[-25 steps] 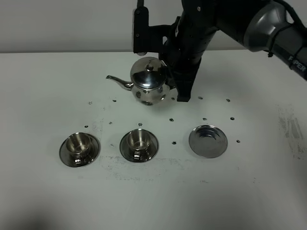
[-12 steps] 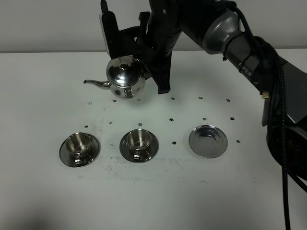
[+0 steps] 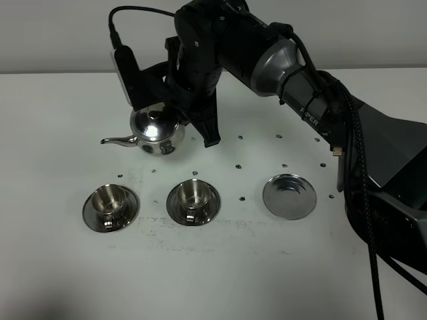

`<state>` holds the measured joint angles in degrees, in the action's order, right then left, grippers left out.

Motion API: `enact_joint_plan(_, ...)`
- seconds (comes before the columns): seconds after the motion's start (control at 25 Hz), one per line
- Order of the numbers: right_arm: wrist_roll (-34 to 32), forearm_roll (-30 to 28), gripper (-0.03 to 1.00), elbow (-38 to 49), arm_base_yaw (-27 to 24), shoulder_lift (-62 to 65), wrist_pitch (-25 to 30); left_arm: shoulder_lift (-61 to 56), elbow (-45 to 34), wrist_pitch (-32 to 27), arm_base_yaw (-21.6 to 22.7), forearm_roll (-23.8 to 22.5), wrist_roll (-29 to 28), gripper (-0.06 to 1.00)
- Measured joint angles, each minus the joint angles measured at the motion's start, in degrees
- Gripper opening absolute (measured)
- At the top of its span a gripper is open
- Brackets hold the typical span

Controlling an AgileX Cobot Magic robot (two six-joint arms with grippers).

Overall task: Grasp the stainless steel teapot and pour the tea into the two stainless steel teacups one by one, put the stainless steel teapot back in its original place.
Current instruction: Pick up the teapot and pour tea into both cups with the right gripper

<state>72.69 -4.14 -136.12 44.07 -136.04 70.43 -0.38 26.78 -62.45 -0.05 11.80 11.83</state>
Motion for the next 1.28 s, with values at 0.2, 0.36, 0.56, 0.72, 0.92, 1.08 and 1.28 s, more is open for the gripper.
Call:
enact_joint_plan(0.2, 2.29, -0.24, 0.19, 0.00, 2.24, -0.07, -0.12, 0.00, 0.00, 0.00, 0.00, -1.76, 0.00, 0.27)
enact_joint_plan(0.36, 3.59, -3.06, 0.19, 0.00, 2.59, -0.72, -0.38, 0.00, 0.00, 0.00, 0.00, -2.53, 0.00, 0.27)
enact_joint_plan(0.56, 4.88, -5.82, 0.19, 0.00, 2.59, -2.38, -1.99, 0.00, 0.00, 0.00, 0.00, -2.77, 0.00, 0.27)
enact_joint_plan(0.72, 4.90, -6.45, 0.19, 0.00, 3.38, -3.76, -2.21, 0.00, 0.00, 0.00, 0.00, -2.88, 0.00, 0.27)
enact_joint_plan(0.92, 4.90, -8.18, 0.19, 0.00, 5.27, -4.67, -2.28, 0.00, 0.00, 0.00, 0.00, -3.60, 0.05, 0.27)
enact_joint_plan(1.08, 4.90, -10.57, 0.19, 0.00, 6.04, -5.16, -2.40, 0.00, 0.00, 0.00, 0.00, -4.04, -0.01, 0.27)
enact_joint_plan(1.28, 4.90, -14.96, 0.19, 0.00, 6.61, -5.45, -2.46, 0.00, 0.00, 0.00, 0.00, -4.34, -0.01, 0.27)
